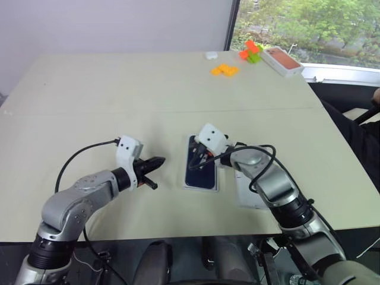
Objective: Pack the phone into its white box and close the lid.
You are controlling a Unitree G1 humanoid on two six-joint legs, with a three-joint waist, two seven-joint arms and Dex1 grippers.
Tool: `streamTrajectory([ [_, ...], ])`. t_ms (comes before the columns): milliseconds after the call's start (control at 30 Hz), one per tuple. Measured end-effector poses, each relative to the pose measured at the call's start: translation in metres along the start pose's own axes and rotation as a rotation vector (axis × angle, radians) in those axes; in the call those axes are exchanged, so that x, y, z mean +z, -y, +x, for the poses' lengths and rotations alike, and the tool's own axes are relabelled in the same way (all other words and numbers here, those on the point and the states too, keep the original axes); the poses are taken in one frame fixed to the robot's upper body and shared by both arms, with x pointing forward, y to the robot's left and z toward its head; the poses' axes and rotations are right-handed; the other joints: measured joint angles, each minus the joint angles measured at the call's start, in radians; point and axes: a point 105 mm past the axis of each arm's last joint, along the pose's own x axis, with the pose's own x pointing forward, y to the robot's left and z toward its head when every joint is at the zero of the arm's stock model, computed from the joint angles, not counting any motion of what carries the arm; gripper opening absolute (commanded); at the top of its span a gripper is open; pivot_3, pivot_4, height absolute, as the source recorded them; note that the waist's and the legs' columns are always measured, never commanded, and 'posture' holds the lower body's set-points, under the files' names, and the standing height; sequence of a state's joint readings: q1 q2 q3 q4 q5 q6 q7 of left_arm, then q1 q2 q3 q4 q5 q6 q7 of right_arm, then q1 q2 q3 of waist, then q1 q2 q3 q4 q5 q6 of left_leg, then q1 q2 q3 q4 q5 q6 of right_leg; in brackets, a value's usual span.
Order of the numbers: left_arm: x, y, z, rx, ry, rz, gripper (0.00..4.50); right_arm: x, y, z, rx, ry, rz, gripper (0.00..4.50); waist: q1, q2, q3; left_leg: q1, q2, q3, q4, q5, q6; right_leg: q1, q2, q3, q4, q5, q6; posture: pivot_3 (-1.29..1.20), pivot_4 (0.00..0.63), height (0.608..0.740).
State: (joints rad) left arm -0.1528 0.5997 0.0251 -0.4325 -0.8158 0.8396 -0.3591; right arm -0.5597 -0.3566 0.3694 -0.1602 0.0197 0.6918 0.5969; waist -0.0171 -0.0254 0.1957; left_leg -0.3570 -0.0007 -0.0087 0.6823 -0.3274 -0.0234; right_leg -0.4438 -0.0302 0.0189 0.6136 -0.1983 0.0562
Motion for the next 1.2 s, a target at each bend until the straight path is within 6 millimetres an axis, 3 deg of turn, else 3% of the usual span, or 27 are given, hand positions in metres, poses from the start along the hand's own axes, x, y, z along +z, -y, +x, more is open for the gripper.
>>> streamTrajectory([
  [367,-0.004,0.005,-0.012,-0.073,-0.014,0.013,0.03,-0.003,-0.005,0.005,0.011,-0.012,-0.003,0.0,0.0,0.0,0.0,0.001,0.0,0.0,0.0,0.0,0.0,0.0,0.0,0.0,0.0,0.0,0.0,0.0,0.15,0.74],
  [900,-0.007,0.01,-0.018,-0.121,-0.026,0.048,0.03,-0.01,-0.009,-0.003,0.032,-0.009,0.028,0.0,0.0,0.0,0.0,0.0,0.0,0.0,0.0,0.0,0.0,0.0,0.0,0.0,0.0,0.0,0.0,0.0,0.15,0.74],
  [1067,-0.003,0.012,-0.019,-0.13,-0.004,0.067,0.03,0.013,-0.002,-0.031,0.06,0.097,-0.029,0.0,0.002,0.0,0.0,0.0,0.0,0.0,0.0,0.0,0.001,0.0,0.0,0.0,0.0,0.0,0.0,0.0,0.15,0.74],
  [1200,-0.007,0.014,-0.023,-0.131,-0.003,0.087,0.03,0.004,0.014,-0.073,0.061,0.045,-0.071,0.0,0.004,0.0,0.0,0.0,0.0,0.001,0.0,-0.001,0.003,0.0,-0.001,0.0,-0.001,-0.001,-0.001,0.0,0.15,0.74],
])
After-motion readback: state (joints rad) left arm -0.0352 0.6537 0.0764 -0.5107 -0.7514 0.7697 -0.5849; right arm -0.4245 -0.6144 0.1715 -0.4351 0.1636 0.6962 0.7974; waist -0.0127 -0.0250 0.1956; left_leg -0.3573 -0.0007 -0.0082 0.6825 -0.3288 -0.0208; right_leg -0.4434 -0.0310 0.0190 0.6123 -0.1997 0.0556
